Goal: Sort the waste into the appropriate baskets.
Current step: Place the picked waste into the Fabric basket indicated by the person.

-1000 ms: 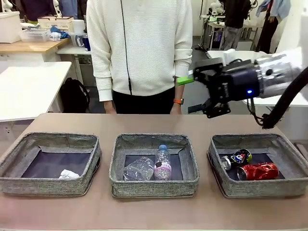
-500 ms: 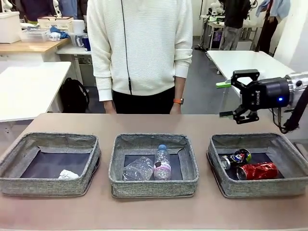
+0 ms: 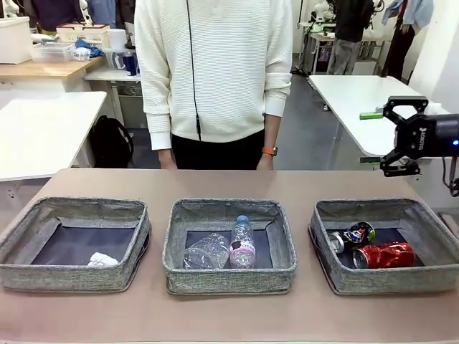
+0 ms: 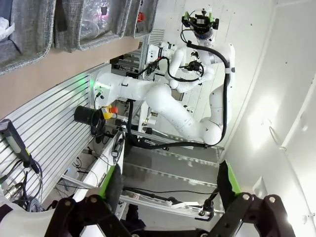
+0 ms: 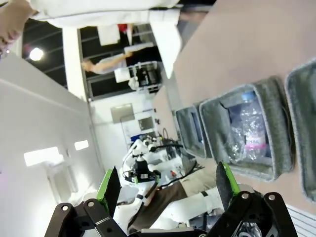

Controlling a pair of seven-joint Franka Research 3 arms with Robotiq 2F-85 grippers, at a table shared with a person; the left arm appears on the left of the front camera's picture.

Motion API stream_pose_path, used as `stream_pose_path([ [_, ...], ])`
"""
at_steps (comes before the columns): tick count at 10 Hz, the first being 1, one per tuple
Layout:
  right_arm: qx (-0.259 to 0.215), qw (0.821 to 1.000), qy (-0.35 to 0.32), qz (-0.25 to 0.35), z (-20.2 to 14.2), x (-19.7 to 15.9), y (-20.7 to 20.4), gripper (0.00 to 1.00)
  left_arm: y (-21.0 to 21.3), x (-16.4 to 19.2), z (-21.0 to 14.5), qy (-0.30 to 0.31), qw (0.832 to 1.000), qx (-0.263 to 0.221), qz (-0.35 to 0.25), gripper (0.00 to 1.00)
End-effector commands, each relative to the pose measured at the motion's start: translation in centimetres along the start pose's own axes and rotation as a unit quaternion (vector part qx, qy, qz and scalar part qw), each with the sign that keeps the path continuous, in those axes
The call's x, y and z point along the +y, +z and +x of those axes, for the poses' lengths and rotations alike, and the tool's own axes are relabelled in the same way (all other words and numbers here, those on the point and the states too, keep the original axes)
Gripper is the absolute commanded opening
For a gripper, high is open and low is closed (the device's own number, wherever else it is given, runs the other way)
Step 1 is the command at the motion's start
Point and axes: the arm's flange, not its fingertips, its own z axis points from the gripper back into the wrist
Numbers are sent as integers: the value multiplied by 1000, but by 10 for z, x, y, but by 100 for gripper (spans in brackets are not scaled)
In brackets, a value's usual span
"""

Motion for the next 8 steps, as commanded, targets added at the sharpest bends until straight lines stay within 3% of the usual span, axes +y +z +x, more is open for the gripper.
stream_pose_path([
  [1,19,998,-9,-63,-228,-110,31,100,1,-2,-3,-5,1000,2,-9,100],
  [2,36,994,12,-101,-239,-109,26,100,1,-2,-3,-5,1000,2,-9,100],
  [3,55,980,4,-190,-238,-109,7,100,1,-2,-3,-5,1000,2,-9,100],
  [4,18,998,2,-65,-22,11,21,100,1,-2,-3,-5,1000,2,-9,100],
  [8,18,998,2,-65,-22,11,21,100,1,-2,-3,-5,1000,2,-9,100],
])
